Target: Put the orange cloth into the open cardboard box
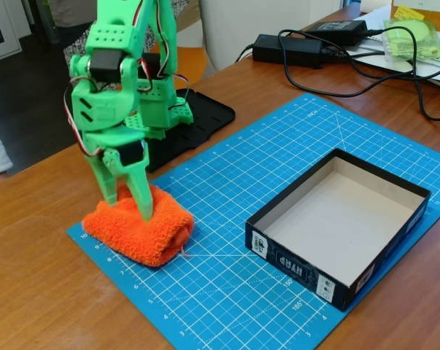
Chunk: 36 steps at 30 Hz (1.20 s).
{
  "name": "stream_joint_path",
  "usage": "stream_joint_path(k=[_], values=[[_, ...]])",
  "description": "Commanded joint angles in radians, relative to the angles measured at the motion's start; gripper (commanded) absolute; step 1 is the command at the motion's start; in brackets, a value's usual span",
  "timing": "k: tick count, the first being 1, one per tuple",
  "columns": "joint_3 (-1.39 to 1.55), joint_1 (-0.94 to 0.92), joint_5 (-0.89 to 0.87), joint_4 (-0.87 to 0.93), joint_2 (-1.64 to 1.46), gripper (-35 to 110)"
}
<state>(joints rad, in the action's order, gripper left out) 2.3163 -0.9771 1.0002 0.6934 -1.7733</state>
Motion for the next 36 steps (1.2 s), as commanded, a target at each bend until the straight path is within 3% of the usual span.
stream_joint_path(k=[1,7,13,19,24,29,36], values=[[-0.017,-0.032,0.021,-0.06,0.089,36],[-0.025,-0.052,0.063,-0.072,0.11,35],[-0.025,-0.046,0.032,-0.072,0.11,0],[-0.02,-0.044,0.04,-0.054,0.074,0],[-0.138,0.04,-0.13,0.155,-0.061,0],[-0.216,0.284,-0.376,0.304,-0.238,0],[-0.693,0.555,-0.652,0.649,-0.069,0]])
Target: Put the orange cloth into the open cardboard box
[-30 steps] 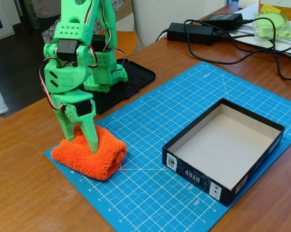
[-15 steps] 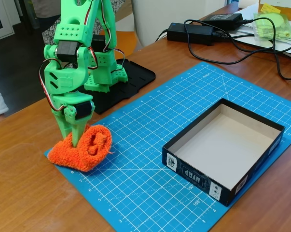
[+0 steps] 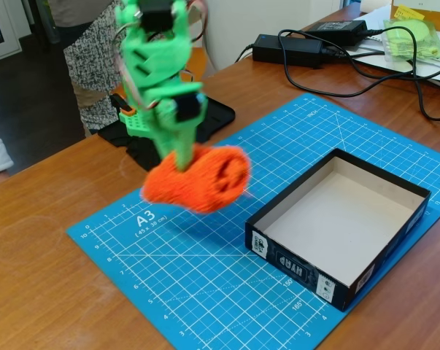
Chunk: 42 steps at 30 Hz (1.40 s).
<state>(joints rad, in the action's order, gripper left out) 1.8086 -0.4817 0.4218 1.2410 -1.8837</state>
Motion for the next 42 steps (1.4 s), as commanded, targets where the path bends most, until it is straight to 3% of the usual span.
stream_joint_path(k=[1,12,19,41,42], values=[[-0.213,0.091,-0.098,0.11,0.06,0],[-0.641,0.275,-0.288,0.212,0.442,0],[-1.276,0.31,-0.341,0.414,0.904,0],[-1.712,0.414,-0.434,0.413,1.384,0],[-1.732,0.413,-0.431,0.413,1.396,5]])
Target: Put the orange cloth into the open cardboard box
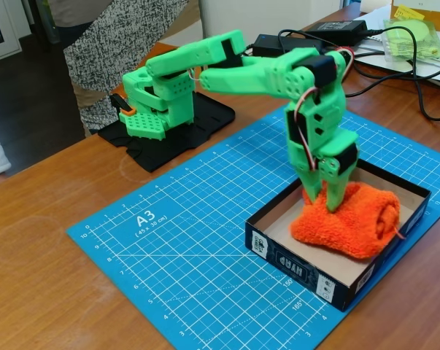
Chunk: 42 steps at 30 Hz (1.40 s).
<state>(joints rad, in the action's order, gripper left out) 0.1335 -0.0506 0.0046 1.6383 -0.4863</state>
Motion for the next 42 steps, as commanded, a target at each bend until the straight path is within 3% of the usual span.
stream_joint_path(k=[1,3,4,12,19,24,33,39,42], values=[[-0.067,-0.018,0.0,0.015,0.003,11],[-0.069,-0.018,0.009,0.015,-0.002,32],[-0.069,-0.021,0.003,0.015,-0.009,35],[0.13,-0.031,-0.02,0.017,-0.199,47],[0.454,-0.018,-0.044,0.017,-0.574,48],[0.709,0.003,-0.051,0.017,-0.951,48],[1.239,0.109,-0.107,0.003,-1.921,48],[1.907,0.066,-0.046,-0.235,-2.583,47],[2.121,-0.034,0.009,-0.344,-2.743,47]])
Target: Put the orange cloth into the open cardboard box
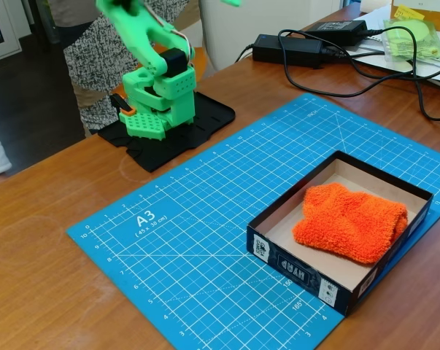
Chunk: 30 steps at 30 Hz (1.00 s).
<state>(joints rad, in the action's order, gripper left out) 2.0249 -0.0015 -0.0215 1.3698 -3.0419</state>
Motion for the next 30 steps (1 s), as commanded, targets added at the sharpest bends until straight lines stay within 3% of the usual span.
stream_joint_path(k=[1,6,15,23,30], values=[[0.302,-0.089,0.064,-0.104,-0.219,47],[0.686,-0.133,0.092,-0.229,-0.328,41],[0.936,-0.127,0.094,-0.227,-0.33,0],[1.04,-0.032,0.103,-0.221,-0.33,0],[1.039,-0.114,0.034,-0.216,-0.331,0]])
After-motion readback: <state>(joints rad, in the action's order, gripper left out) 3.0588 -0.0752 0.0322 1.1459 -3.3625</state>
